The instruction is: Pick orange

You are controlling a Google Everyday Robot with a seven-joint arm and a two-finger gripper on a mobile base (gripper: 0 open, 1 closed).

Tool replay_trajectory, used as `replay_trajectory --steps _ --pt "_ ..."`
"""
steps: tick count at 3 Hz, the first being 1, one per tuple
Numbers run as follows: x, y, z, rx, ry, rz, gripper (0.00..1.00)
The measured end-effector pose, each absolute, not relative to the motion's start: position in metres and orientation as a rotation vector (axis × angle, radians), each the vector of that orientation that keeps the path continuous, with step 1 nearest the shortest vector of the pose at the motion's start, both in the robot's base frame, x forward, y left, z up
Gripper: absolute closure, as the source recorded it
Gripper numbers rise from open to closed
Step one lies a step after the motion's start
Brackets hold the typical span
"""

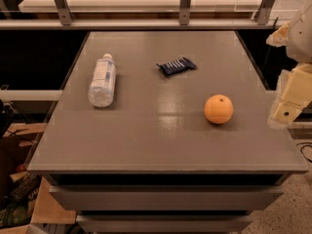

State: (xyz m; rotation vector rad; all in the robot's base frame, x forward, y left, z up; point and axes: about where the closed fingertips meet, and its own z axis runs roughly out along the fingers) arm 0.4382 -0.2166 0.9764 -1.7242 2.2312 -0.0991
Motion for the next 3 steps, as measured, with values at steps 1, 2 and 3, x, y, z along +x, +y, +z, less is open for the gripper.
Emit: replay_trajectory --steps 1,2,3 --pt "0.438 -0.217 0.976 -1.726 2.230 -0.100 0.00" --pt "0.446 -0.214 0.974 -1.775 2.203 -0.119 0.00" --pt "0.459 -0.209 0.968 -1.869 2.142 -0.131 0.00"
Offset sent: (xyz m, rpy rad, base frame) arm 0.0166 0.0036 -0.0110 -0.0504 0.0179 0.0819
